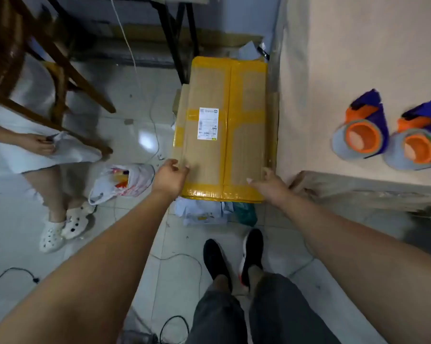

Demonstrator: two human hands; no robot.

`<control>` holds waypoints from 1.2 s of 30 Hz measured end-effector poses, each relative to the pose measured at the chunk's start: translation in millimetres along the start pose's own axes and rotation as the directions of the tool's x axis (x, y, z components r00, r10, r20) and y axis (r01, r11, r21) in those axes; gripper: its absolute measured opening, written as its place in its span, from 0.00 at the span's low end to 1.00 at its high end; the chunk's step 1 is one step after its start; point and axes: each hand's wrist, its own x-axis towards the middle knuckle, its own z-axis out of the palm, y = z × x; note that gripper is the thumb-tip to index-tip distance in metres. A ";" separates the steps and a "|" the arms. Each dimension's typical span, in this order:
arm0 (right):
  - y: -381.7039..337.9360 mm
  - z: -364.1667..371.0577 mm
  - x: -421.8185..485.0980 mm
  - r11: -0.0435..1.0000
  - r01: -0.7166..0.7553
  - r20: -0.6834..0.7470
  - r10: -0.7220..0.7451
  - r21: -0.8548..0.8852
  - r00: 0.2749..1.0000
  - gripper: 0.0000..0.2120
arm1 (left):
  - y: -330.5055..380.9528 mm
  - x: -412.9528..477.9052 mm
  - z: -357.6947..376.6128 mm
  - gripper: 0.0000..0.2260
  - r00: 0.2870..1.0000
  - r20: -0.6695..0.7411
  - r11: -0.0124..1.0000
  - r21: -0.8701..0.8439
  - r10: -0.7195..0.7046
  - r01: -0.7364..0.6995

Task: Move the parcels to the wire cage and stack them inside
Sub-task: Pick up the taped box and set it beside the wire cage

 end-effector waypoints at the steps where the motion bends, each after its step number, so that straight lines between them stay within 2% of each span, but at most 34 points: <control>1: -4.0 0.7 15.9 1.000 0.008 -0.009 -0.008 -0.016 1.000 0.42 | 0.4 17.4 3.7 0.27 1.000 -0.008 1.000 -0.007 -0.014 0.014; 5: -15.7 2.4 74.7 0.994 -0.055 -0.073 0.049 -0.092 0.996 0.46 | -1.7 75.5 23.1 0.30 0.994 0.033 0.993 -0.043 -0.106 0.107; 8: -3.8 10.3 113.3 0.986 -0.126 -0.098 0.115 -0.107 0.988 0.47 | -15.2 108.0 49.1 0.20 0.982 0.054 0.974 -0.123 -0.183 0.188; 10: 2.8 13.0 132.9 0.981 -0.168 -0.125 0.155 -0.095 0.980 0.47 | -25.2 123.5 63.2 0.17 0.977 0.052 0.960 -0.184 -0.207 0.213; 14: 19.4 17.1 158.7 0.980 -0.191 -0.189 0.200 0.063 0.961 0.47 | -39.7 141.6 77.8 0.31 0.970 0.039 0.913 -0.332 -0.240 0.239; 18: 26.9 20.1 164.5 0.965 -0.147 -0.207 0.192 0.216 0.959 0.46 | -46.1 147.1 79.5 0.41 0.936 0.151 0.804 -0.482 -0.317 0.350; 21: 28.3 18.3 160.6 0.947 -0.128 -0.204 0.193 0.294 0.960 0.45 | -51.6 144.8 81.0 0.37 0.931 0.179 0.753 -0.549 -0.317 0.362; 26: 27.9 13.3 142.0 0.944 -0.076 -0.166 0.135 0.322 0.977 0.49 | -53.1 114.1 68.6 0.25 0.945 0.108 0.719 -0.625 -0.308 0.305; 30: 14.7 3.8 110.3 0.956 -0.052 -0.099 0.083 0.288 0.992 0.53 | -54.6 63.2 29.4 0.21 0.969 0.112 0.701 -0.672 -0.222 0.238; 36: -33.6 -17.3 45.5 0.894 0.056 -0.001 -0.062 0.444 0.998 0.50 | -70.0 -19.8 -31.6 0.21 0.981 0.175 0.737 -0.651 -0.085 0.181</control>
